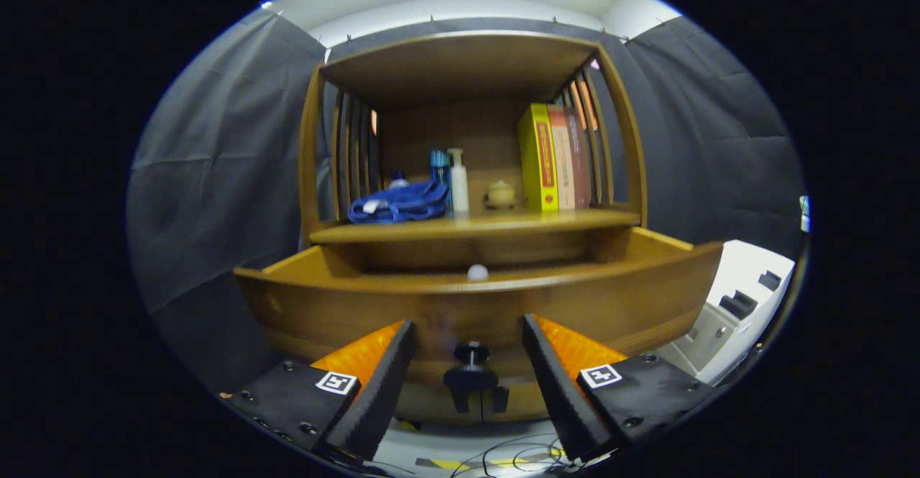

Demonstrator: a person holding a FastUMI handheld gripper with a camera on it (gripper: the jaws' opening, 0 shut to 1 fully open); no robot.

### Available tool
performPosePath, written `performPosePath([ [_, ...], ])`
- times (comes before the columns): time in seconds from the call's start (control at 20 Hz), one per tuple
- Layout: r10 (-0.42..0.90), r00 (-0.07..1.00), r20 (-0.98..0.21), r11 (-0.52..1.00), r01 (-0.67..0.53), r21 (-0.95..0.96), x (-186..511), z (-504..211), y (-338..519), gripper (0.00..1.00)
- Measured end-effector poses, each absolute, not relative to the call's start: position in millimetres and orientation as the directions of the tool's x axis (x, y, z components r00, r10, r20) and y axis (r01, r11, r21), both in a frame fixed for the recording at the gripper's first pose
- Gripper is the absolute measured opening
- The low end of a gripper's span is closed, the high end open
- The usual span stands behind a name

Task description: Pull open the drawer, take out the items inside it, and place them on the countertop above the cabinet.

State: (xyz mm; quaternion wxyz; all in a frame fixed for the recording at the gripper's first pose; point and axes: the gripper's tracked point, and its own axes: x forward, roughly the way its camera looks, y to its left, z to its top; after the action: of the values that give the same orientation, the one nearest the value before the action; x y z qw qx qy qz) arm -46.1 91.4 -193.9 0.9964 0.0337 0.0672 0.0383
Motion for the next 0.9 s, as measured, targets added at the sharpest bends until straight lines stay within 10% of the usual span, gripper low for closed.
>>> performPosePath([
  [0.3,0.148,0.944,-0.295,0.989,-0.146,0.029,32,-117,89,0.97],
  [0.9,0.06,0.52,-0.852,0.987,-0.16,-0.028,113,-266,86,0.94],
])
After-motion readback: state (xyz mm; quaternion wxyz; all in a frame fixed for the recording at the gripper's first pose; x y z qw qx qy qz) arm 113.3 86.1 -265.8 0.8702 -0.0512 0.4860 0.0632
